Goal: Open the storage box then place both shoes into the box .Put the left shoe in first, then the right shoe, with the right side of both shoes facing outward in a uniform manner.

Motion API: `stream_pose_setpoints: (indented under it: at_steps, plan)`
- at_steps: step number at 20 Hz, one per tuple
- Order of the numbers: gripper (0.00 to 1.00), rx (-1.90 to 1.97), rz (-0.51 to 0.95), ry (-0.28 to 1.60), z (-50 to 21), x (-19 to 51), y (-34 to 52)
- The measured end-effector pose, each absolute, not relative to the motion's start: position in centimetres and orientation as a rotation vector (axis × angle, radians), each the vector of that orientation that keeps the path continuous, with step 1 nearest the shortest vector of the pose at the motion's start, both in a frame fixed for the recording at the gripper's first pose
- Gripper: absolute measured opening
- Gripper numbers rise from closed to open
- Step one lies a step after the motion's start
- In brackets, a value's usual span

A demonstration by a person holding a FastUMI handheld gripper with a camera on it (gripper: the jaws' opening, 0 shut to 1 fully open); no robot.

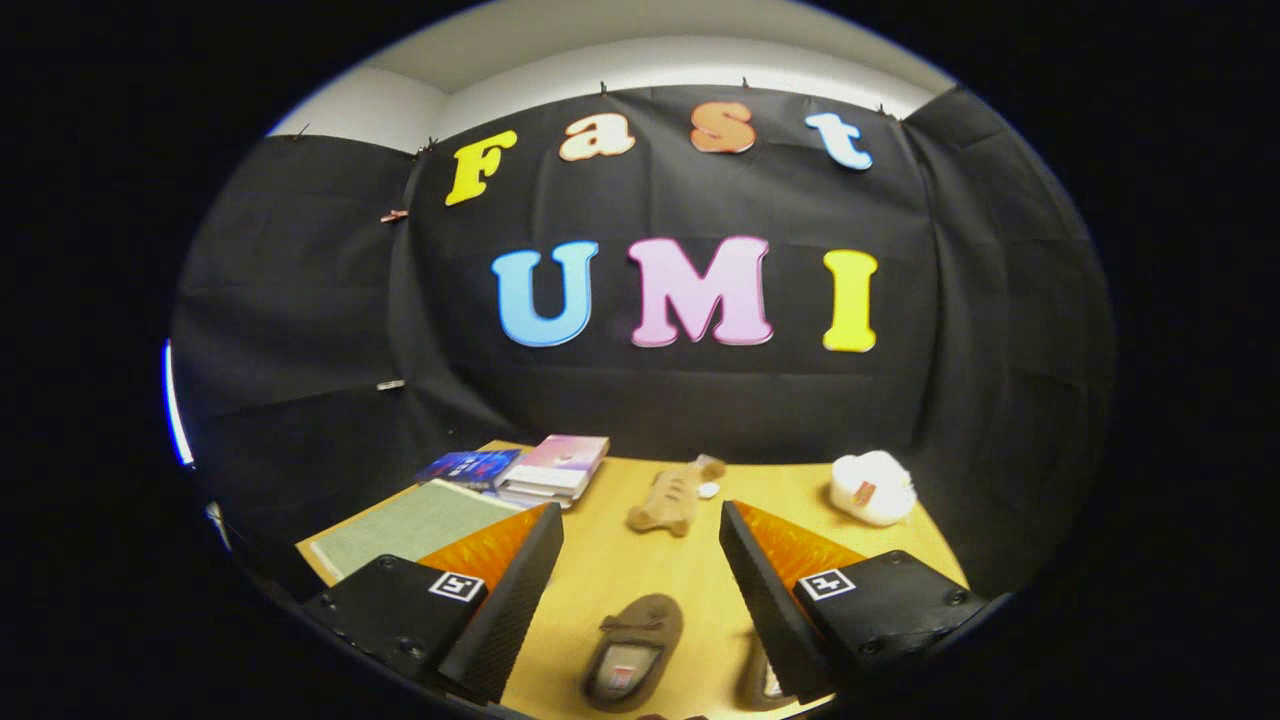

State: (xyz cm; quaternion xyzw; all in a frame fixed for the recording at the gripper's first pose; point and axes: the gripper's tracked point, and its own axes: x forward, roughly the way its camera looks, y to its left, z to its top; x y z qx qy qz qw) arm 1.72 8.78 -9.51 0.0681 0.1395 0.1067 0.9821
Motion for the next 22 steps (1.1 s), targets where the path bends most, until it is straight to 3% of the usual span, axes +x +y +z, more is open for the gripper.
stream_pose_setpoints:
  at_steps: [14,22]
  plan:
    - [0.98,0.731,0.786,0.855,-21.3,-3.2,22.9]
    - [0.98,1.070,0.833,1.048,-24.4,-2.9,27.1]
